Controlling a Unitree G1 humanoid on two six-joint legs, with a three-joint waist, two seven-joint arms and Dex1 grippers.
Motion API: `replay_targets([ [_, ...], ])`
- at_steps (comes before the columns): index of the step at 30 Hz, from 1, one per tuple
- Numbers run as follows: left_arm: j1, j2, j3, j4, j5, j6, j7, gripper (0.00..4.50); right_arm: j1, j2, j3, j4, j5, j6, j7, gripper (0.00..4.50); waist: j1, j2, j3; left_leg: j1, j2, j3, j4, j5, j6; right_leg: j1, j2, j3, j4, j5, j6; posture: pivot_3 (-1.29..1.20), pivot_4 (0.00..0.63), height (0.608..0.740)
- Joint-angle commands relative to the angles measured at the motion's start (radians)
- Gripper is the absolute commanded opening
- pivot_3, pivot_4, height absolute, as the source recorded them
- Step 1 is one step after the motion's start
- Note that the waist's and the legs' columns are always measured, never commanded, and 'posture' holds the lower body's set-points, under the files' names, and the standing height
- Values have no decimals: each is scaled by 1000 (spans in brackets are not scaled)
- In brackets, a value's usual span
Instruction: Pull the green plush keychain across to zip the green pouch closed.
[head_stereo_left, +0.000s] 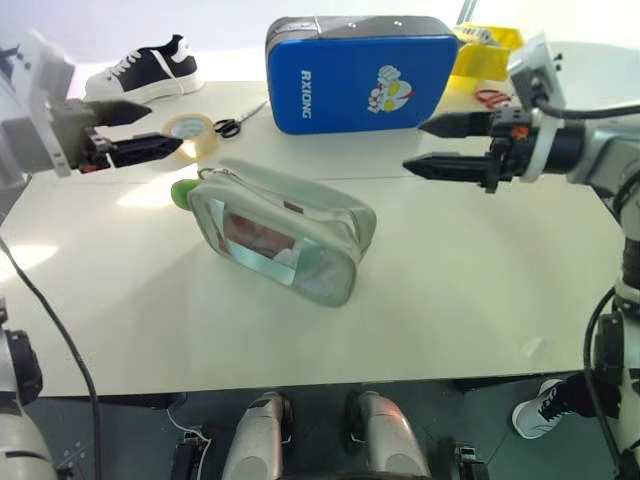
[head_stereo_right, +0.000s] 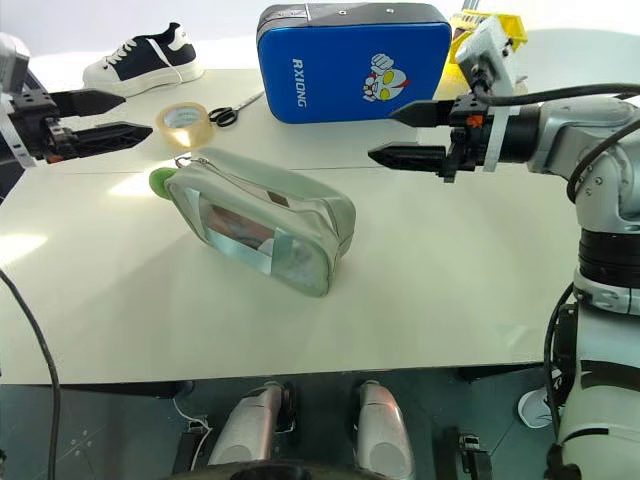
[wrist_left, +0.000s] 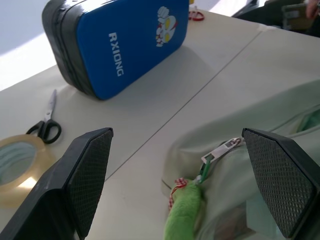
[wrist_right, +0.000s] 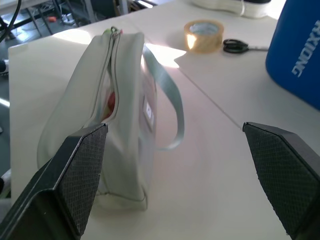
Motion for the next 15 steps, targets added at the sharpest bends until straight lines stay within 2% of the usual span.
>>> replay_targets([
  [1, -12, 46, -8, -28, 6, -4, -42, 4406, 3, -32, -18, -68, 38, 10, 31, 4500, 0, 0, 0, 0, 0, 0, 0, 0, 0, 0, 0, 0, 0, 0, 0, 0, 150, 740],
  [7, -22, 59, -22, -58, -13, 47, -61, 4406, 35, -37, -24, -104, 48, 11, 18, 4500, 0, 0, 0, 0, 0, 0, 0, 0, 0, 0, 0, 0, 1, 0, 0, 0, 150, 740],
  [11, 96, 209, 5, -229, -91, 128, -223, 4406, 73, -106, -31, -227, 139, 83, 96, 4500, -4, -1, 0, -4, 0, 1, 0, 0, 0, -4, 0, 1, 1, 0, 0, 0, 150, 740],
  [15, 158, 237, 48, -310, -144, 169, -213, 4406, 108, -117, -52, -275, 173, 96, 71, 4500, 3, -1, 0, -5, 0, 1, 0, -1, 0, -7, 0, 1, 2, 0, 0, 0, 150, 740],
])
